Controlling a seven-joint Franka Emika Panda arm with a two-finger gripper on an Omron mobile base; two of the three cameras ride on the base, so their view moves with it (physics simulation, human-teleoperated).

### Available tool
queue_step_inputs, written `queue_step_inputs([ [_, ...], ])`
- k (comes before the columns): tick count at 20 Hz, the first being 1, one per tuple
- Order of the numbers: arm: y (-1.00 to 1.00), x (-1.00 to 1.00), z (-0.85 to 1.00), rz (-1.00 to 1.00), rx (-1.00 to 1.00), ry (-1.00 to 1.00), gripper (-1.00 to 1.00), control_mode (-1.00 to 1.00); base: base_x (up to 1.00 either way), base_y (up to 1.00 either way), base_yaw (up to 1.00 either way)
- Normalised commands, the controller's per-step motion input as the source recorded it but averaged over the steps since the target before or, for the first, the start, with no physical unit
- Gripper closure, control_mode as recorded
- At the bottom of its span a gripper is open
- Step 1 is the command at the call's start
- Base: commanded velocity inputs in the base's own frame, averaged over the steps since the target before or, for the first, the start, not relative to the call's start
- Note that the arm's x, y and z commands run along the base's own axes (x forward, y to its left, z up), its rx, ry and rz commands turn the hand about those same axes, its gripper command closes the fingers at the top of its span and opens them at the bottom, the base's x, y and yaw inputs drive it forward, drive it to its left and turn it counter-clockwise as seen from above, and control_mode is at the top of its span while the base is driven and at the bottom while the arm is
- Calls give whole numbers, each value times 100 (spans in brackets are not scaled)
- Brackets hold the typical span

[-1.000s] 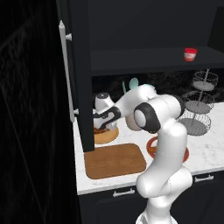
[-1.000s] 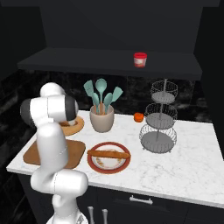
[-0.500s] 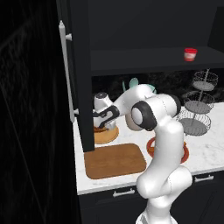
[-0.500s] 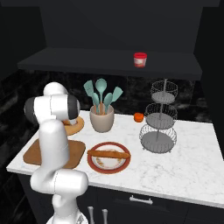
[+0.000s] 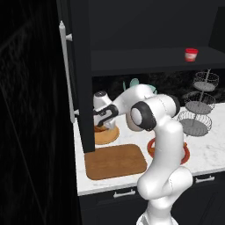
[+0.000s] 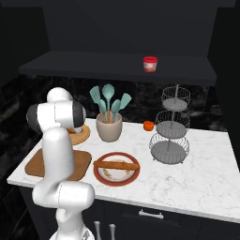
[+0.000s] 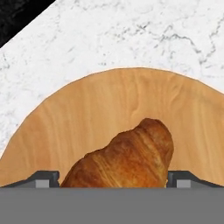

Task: From the different types of pastries on the counter, select a croissant and place it on the cutting board. Then retrieve a jar of jam from the cabinet and place it alongside the croissant on the cutting board.

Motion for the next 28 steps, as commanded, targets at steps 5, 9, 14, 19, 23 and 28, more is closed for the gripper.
queue_step_inputs([
  [5, -5, -14, 94, 5, 8, -2, 100, -100, 0, 0, 0],
  [9, -1, -7, 46, 7, 0, -7, 100, -100, 0, 0, 0],
  [14, 0, -42, 6, 0, 0, 5, 100, -100, 0, 0, 0],
  [19, -3, -98, 25, 0, 0, 1, 100, -100, 0, 0, 0],
  [23, -7, -100, 16, 0, 0, 0, 100, -100, 0, 0, 0],
  [28, -15, -55, -2, 0, 3, 9, 100, -100, 0, 0, 0],
])
